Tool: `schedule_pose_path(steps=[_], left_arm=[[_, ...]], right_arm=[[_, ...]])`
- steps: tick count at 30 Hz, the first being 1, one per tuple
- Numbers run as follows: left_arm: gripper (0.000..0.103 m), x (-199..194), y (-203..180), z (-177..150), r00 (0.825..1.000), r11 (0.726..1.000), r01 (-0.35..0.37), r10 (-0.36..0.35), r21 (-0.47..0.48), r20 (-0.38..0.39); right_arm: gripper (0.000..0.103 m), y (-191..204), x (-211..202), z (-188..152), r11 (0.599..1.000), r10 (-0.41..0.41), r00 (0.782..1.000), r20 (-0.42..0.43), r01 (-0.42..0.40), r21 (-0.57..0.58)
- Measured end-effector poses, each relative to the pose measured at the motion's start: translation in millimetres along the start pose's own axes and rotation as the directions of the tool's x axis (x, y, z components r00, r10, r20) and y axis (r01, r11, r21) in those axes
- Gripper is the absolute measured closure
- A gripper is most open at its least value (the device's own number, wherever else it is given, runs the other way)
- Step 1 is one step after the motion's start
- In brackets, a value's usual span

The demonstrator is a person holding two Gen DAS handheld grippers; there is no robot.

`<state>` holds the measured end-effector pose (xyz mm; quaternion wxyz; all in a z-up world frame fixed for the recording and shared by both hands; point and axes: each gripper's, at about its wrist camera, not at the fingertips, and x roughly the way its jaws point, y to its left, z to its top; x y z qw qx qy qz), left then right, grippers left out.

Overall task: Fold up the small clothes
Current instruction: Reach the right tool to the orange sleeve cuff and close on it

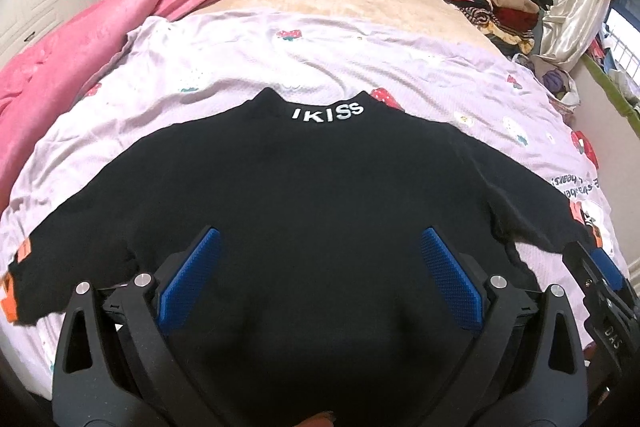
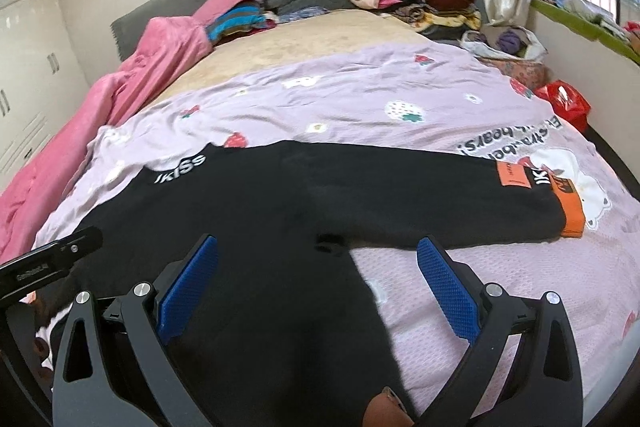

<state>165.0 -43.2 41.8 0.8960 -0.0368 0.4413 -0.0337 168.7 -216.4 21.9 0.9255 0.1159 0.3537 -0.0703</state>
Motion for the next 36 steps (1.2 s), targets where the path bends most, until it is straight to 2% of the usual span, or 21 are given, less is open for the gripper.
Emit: schedule_pose_path(steps=[12, 18, 23, 31, 36], left_arm=[[0.009, 25, -29, 23, 1.000, 1.000, 0.008, -0.008, 0.013, -0.019], [0.009, 40, -50, 28, 0.999, 0.999, 0.033, -0.032, 0.037, -0.029], [0.009, 55, -64, 25, 0.997, 0.995, 0.072, -0.070, 0.072, -0.028], [0.009, 81, -69, 20, 0.997, 0.992, 0.069, -0.064, 0.107, -0.045], [0.009, 92, -73, 20, 0.996, 0.990, 0.078, -0.071, 0.121, -0.061]], right_arm=[[0.004, -53, 11, 11, 0.988, -0.097, 0.995, -0.006, 0.097, 0.116], [0.004, -89, 23, 7, 0.967, -0.156, 0.986, -0.054, 0.164, 0.197], [0.004, -122, 33, 0, 0.939, -0.183, 0.978, -0.102, 0.205, 0.277], [0.004, -168, 50, -8, 0.896, -0.201, 0.968, -0.150, 0.244, 0.372], [0.004, -200, 66, -12, 0.845, -0.190, 0.964, -0.188, 0.258, 0.469]])
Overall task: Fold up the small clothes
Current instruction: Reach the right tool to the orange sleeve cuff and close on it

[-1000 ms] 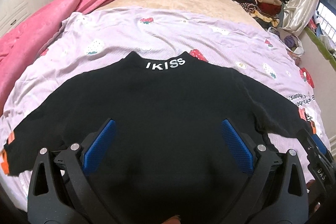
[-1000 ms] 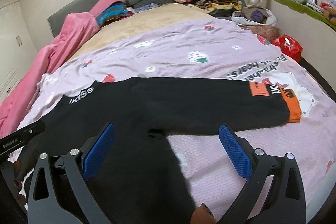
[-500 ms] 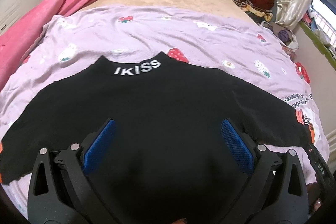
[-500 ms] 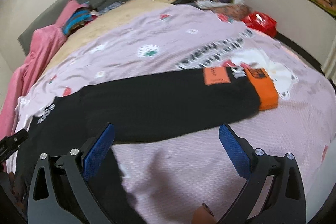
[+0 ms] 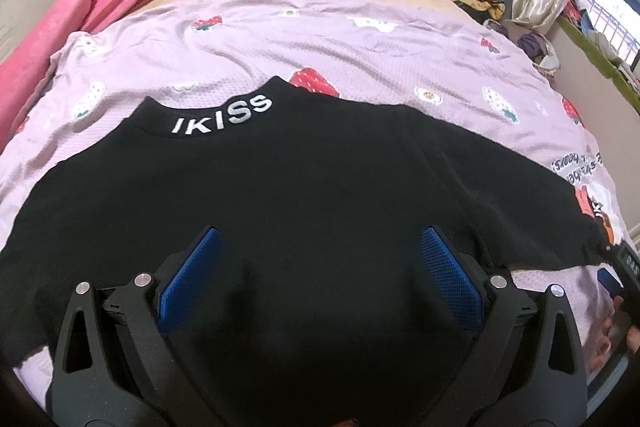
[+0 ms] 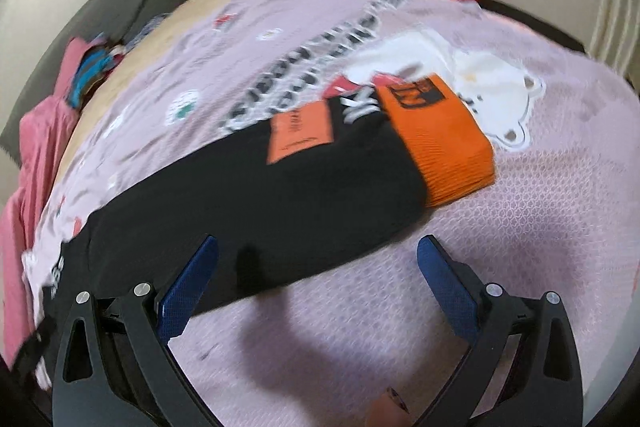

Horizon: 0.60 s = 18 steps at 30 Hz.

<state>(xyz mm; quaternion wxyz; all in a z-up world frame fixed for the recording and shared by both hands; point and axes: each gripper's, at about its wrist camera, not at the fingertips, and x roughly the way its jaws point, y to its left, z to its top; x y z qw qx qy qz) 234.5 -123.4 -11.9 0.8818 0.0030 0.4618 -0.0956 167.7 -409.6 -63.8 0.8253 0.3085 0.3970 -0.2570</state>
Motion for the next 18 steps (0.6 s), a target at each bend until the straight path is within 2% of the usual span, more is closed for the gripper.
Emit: schedule_pose_path(steps=[7, 9, 11, 12, 14, 15, 18], left_arm=[[0.009, 1, 5, 4, 1.000, 1.000, -0.005, 0.005, -0.003, 0.009], [0.009, -2, 9, 5, 1.000, 1.000, -0.006, 0.006, -0.013, 0.019], [0.009, -5, 14, 8, 1.000, 1.000, 0.003, -0.002, -0.030, 0.024], [0.009, -7, 16, 9, 1.000, 1.000, 0.002, -0.001, -0.029, 0.030], [0.009, -11, 18, 12, 0.999, 1.000, -0.021, 0.022, -0.022, 0.049], [0.009, -12, 19, 13, 0.998, 0.999, -0.029, 0.030, -0.020, 0.055], [0.009, -18, 26, 16, 0.997, 0.999, -0.022, 0.024, -0.038, 0.069]], right_arm=[[0.005, -23, 15, 21, 0.989, 0.054, 0.998, 0.040, -0.059, 0.133], [0.018, -26, 14, 25, 0.985, 0.059, 0.996, 0.067, -0.069, 0.161], [0.044, -31, 14, 31, 0.982, 0.043, 0.995, 0.090, -0.059, 0.181], [0.049, -34, 14, 34, 0.978, 0.055, 0.994, 0.095, -0.073, 0.194], [0.075, -39, 14, 39, 0.971, 0.091, 0.990, 0.110, -0.113, 0.211], [0.080, -39, 12, 41, 0.970, 0.112, 0.987, 0.117, -0.134, 0.204], [0.082, -32, -1, 43, 0.973, 0.149, 0.977, 0.155, -0.172, 0.152]])
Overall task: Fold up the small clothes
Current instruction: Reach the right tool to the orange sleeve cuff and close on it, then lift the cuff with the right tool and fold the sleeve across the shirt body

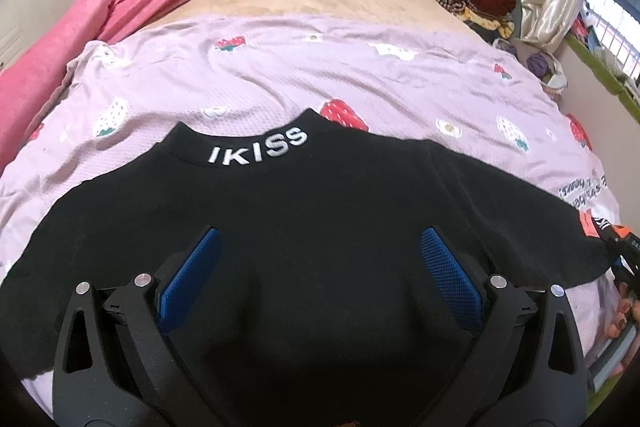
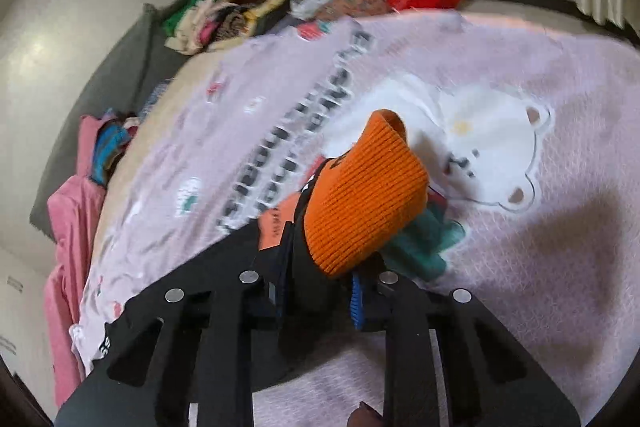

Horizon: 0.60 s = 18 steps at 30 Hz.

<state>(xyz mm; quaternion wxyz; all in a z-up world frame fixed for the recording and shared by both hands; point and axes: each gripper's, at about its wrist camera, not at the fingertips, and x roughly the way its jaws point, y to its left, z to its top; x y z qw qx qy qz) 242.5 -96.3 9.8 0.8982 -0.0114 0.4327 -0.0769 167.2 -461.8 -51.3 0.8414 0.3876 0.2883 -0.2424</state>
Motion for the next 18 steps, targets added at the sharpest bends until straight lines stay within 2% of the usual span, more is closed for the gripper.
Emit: schedule_pose_path(steps=[8, 18], left_arm=[[0.009, -8, 17, 2, 1.000, 0.999, 0.020, -0.020, -0.032, 0.000], [0.009, -33, 42, 2, 0.998, 0.997, 0.049, -0.046, -0.066, 0.041]], right_arm=[[0.082, 55, -36, -2, 0.981, 0.104, 0.992, 0.067, -0.091, -0.172], [0.083, 120, -64, -22, 0.939, 0.193, 0.979, 0.062, -0.165, -0.302]])
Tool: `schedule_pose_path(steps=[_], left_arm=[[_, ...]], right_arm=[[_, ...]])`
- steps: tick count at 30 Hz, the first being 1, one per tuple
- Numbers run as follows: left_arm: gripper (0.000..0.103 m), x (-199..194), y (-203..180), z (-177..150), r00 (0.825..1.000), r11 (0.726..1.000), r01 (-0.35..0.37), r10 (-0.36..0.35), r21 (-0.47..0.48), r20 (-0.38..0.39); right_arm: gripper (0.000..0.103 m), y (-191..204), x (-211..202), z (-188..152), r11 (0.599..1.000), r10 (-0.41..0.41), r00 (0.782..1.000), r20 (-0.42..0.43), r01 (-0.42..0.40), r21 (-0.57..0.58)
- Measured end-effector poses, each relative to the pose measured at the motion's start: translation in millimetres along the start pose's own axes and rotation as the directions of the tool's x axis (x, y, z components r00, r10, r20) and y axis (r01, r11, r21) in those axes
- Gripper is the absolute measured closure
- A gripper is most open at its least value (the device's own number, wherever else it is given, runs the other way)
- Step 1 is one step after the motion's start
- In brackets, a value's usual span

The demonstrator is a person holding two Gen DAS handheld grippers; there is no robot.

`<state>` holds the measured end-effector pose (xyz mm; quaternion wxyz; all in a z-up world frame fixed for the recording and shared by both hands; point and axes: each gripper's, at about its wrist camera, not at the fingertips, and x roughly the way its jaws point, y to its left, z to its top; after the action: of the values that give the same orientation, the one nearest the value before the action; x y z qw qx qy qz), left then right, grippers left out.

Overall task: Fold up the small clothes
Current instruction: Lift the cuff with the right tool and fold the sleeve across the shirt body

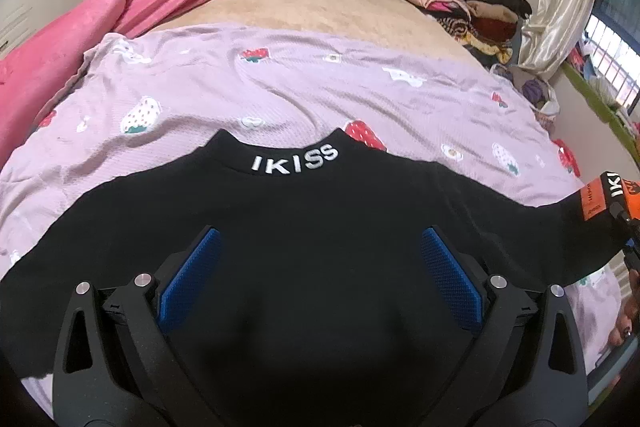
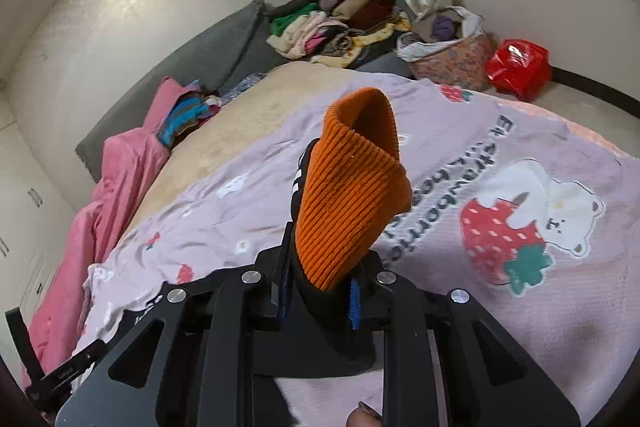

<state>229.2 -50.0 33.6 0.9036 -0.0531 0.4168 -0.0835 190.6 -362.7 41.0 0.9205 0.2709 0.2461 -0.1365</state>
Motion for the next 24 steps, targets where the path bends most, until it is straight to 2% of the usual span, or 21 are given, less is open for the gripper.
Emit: schedule_pose_path(steps=[5, 14, 19, 24], left_arm=[[0.009, -10, 16, 0, 1.000, 1.000, 0.003, -0.003, -0.015, 0.009], [0.009, -17, 50, -6, 1.000, 0.998, 0.012, -0.011, -0.063, 0.005], [0.009, -18, 75, -11, 0.998, 0.990, 0.057, -0.057, -0.126, 0.000], [0.009, -18, 100, -13, 0.983, 0.957, 0.176, -0.181, -0.231, -0.001]], right_arm=[[0.083, 37, -1, -3, 0.997, 0.041, 0.999, -0.015, -0.042, -0.065], [0.083, 107, 0, -28, 0.979, 0.109, 0.993, -0.056, -0.117, -0.168], [0.083, 148, 6, -46, 0.960, 0.145, 0.986, -0.087, -0.161, -0.228], [0.083, 173, 16, -66, 0.944, 0.163, 0.978, -0.129, -0.193, -0.266]])
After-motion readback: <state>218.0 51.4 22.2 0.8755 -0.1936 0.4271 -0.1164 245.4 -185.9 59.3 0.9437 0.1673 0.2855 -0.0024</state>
